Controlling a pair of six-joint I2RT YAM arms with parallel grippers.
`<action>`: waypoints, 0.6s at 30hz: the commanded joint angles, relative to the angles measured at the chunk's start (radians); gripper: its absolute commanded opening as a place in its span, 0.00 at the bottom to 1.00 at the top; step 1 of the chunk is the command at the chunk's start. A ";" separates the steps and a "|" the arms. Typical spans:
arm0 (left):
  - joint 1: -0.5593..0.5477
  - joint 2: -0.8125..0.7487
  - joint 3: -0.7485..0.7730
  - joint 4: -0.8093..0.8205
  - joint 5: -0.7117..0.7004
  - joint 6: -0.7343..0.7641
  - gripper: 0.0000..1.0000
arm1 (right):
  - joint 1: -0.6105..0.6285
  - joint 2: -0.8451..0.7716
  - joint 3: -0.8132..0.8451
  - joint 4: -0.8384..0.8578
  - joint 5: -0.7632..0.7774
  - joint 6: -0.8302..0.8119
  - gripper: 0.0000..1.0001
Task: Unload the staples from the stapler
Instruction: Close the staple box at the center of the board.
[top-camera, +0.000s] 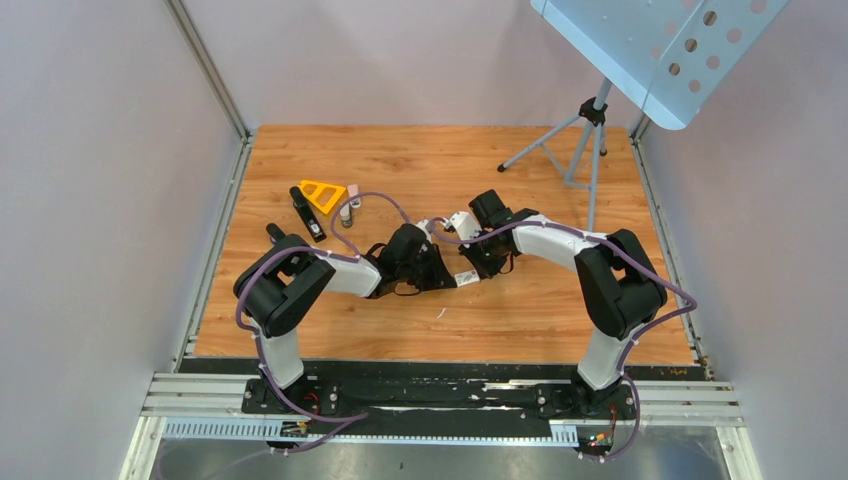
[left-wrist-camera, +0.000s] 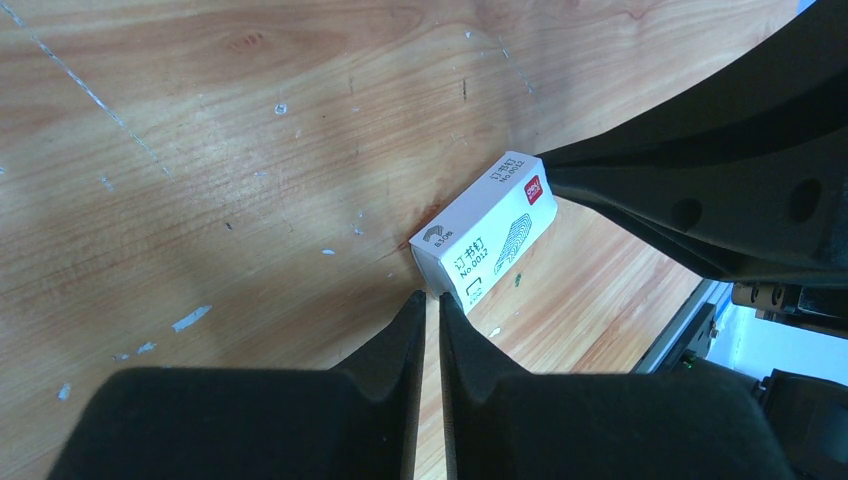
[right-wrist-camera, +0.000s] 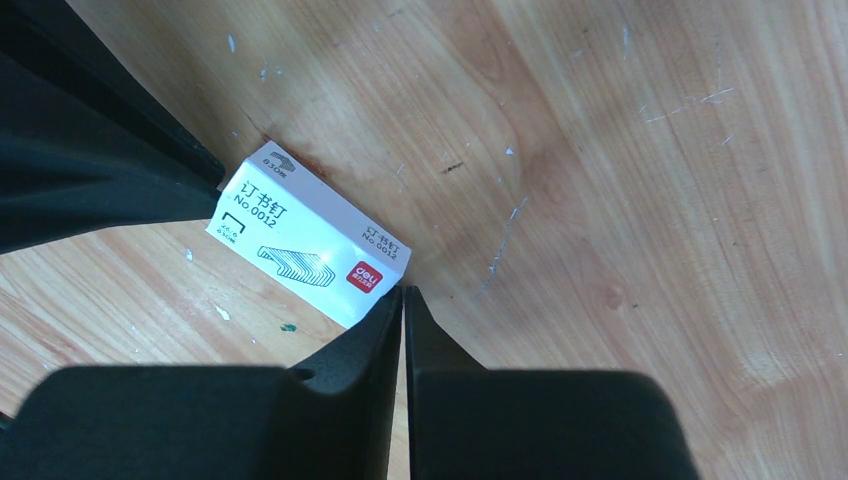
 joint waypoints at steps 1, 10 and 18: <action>-0.009 0.022 -0.004 -0.064 -0.021 0.021 0.12 | 0.031 0.037 -0.021 -0.068 0.006 0.010 0.08; 0.012 -0.187 -0.052 -0.166 -0.143 0.154 0.16 | -0.065 -0.022 0.054 -0.126 0.070 -0.090 0.09; 0.058 -0.578 0.021 -0.484 -0.427 0.447 0.42 | -0.189 -0.117 0.307 -0.344 -0.065 -0.298 0.13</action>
